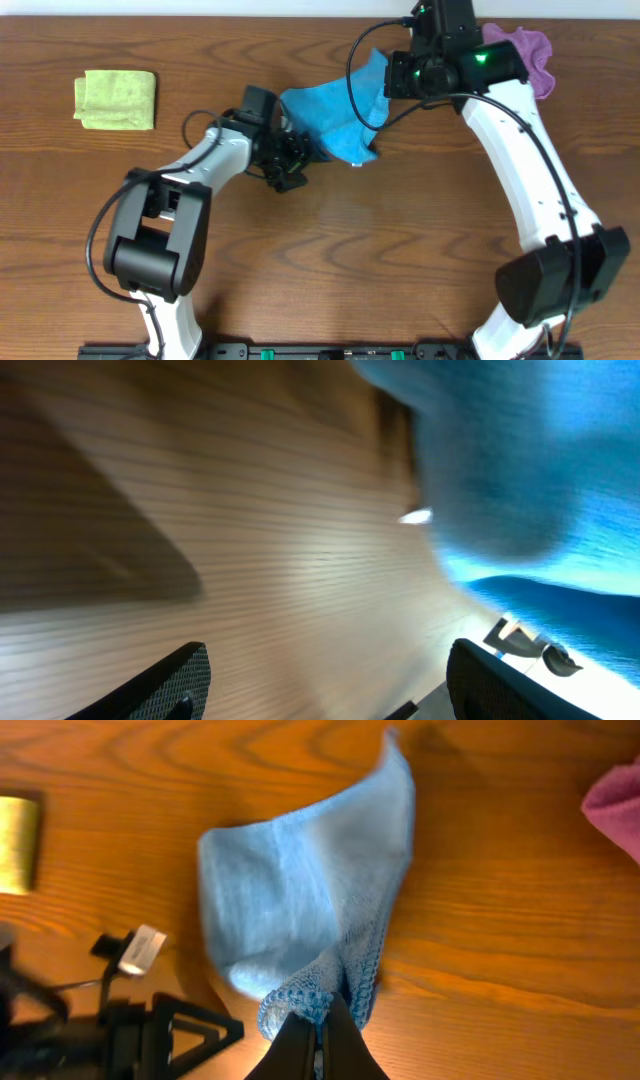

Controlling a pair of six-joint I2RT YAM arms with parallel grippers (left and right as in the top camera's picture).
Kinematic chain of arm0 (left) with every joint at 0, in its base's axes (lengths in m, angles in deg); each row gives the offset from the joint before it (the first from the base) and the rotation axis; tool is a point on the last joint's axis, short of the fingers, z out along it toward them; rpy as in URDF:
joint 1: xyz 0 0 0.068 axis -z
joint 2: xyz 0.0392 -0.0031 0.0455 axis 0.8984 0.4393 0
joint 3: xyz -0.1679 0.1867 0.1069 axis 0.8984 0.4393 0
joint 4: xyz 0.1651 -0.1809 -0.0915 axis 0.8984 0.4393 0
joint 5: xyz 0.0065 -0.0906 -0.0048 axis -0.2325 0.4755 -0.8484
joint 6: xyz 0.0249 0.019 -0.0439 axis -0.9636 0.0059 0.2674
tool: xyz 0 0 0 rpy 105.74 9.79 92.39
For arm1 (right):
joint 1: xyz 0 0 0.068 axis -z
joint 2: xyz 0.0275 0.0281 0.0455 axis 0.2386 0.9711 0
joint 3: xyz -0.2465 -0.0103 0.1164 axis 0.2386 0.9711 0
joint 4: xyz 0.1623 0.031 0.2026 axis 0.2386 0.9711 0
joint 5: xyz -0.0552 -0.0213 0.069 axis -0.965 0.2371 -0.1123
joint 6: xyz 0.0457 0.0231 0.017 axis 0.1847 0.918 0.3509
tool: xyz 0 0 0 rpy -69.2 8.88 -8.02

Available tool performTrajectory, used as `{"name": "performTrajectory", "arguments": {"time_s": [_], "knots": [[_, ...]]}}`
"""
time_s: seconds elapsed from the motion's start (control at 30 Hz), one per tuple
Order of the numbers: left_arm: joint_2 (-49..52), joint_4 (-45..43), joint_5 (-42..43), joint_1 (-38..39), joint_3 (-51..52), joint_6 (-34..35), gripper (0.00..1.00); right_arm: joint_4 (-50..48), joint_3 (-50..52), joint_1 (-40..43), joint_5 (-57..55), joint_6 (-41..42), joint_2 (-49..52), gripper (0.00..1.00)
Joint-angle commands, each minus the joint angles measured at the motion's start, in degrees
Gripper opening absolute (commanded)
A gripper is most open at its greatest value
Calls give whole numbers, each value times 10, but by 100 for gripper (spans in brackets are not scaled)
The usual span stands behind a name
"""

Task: Fold the cloth

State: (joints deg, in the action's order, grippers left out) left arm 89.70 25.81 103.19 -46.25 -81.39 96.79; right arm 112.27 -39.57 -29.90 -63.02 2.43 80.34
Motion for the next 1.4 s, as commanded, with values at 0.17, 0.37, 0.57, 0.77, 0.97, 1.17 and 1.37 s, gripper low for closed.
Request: {"name": "performTrajectory", "arguments": {"time_s": [0.17,0.37,0.57,0.77,0.97,1.17,1.37], "knots": [[-8,-8,-9,10,-8,32,79,-28,2,-4,-91,-28,7,1],[-8,-17,-11,9,-8,32,80,-94,2,-2,-139,-82,70,1],[-8,-18,-11,7,-8,32,80,-113,2,13,-189,-82,141,2],[-8,-16,-9,-5,-8,25,81,-232,2,19,-241,-84,155,1],[-8,-3,-4,-18,-8,16,81,-322,2,20,-286,-86,155,1],[-8,-1,-2,-25,-8,5,82,-336,2,22,-370,-86,155,8],[-8,-1,0,-32,-8,-1,82,-363,0,14,-434,-86,152,66]]}}
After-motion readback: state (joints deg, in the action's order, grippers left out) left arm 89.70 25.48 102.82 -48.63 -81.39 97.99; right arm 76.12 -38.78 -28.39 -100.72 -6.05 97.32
